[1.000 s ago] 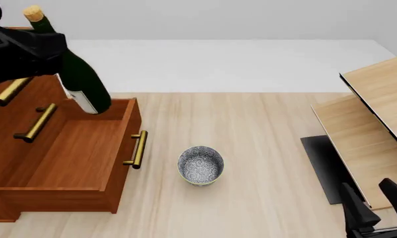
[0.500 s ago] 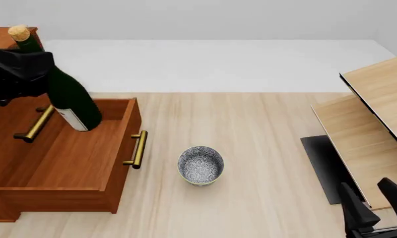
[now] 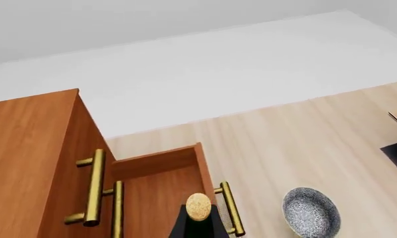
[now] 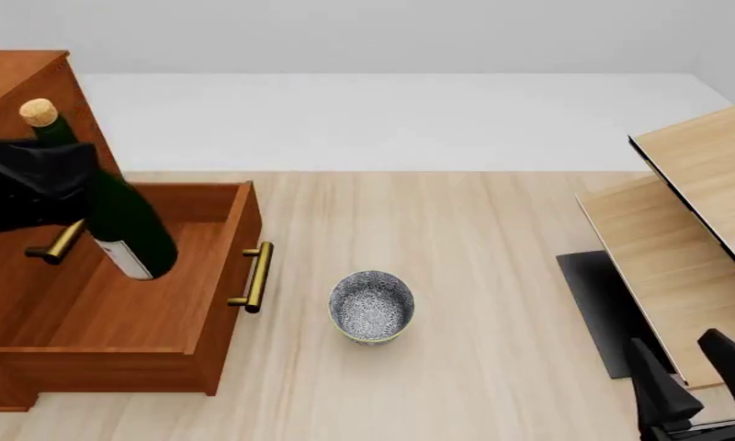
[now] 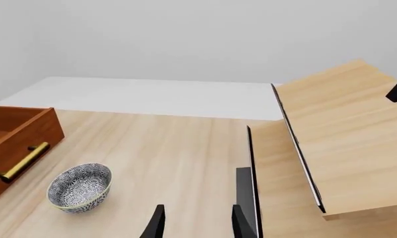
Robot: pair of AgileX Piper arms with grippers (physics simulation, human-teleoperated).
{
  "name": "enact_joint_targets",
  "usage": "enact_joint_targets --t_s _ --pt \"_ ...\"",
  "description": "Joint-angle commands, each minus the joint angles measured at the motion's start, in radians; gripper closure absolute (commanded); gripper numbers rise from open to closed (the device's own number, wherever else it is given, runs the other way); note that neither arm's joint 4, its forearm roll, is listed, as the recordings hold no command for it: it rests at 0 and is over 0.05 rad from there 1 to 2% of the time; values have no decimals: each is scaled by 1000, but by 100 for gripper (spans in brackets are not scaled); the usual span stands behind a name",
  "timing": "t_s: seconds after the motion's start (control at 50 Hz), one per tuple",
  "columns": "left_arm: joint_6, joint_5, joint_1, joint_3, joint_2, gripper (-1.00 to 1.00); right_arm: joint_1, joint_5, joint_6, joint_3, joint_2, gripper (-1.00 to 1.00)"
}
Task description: Put the wine bottle in the bottom drawer of the cabinet.
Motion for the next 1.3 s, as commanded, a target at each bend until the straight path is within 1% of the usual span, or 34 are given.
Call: enact_joint_targets --t_s 0.02,0.12,0.3,0.58,0.72,0.98,1.02,1.06,1.1,1.3 --pt "24 16 12 9 5 100 -1 1 0 0 0 -100" --pt "19 32 18 -13 37 100 1 0 0 0 1 -100" --pt "19 40 22 -18 74 100 0 1 0 0 1 -100" --pt "23 -1 27 43 94 100 0 1 -2 0 4 -100" --pt "6 -13 32 54 99 100 3 -6 -2 0 13 -100" --pt "2 -33 25 75 100 100 2 -3 -1 0 10 -100" --pt "10 -40 28 85 99 100 3 -4 -2 0 11 -100" --pt "1 -40 22 88 97 100 5 -4 -4 0 12 -100" --pt "10 -47 24 94 96 100 4 -4 -3 0 12 -100" --pt "5 -68 23 122 98 100 6 0 -5 0 9 -100"
